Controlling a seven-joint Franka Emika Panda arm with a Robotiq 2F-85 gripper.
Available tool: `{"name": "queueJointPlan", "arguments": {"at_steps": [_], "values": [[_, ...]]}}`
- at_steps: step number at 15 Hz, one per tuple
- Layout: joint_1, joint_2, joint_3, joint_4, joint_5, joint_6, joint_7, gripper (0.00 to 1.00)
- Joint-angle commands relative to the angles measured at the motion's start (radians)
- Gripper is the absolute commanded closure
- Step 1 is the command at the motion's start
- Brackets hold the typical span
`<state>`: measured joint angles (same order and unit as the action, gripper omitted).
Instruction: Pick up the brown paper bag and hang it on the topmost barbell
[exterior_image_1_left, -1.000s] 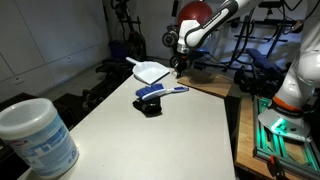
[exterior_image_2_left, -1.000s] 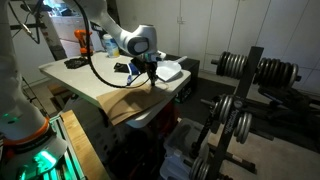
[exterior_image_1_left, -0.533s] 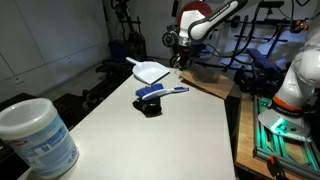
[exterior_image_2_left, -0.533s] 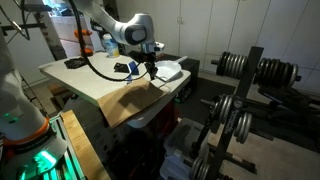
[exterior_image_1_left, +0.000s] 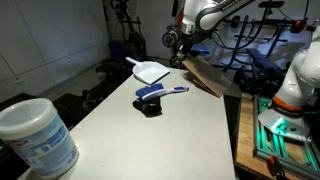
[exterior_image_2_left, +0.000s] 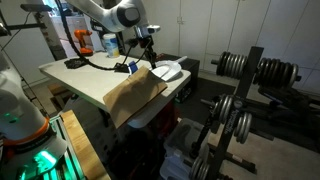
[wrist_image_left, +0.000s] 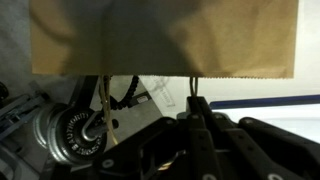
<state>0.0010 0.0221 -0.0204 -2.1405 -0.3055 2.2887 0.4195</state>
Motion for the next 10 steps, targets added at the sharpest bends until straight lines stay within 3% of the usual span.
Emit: {"name": "queueJointPlan", "arguments": {"at_steps": [1, 10], "values": [[-0.005, -0.136, 0.005, -0.035, -0.092, -0.048, 0.129, 0.97], [-0.096, -0.355, 0.063, -0.023, -0.211, -0.123, 0.284, 0.98]]}}
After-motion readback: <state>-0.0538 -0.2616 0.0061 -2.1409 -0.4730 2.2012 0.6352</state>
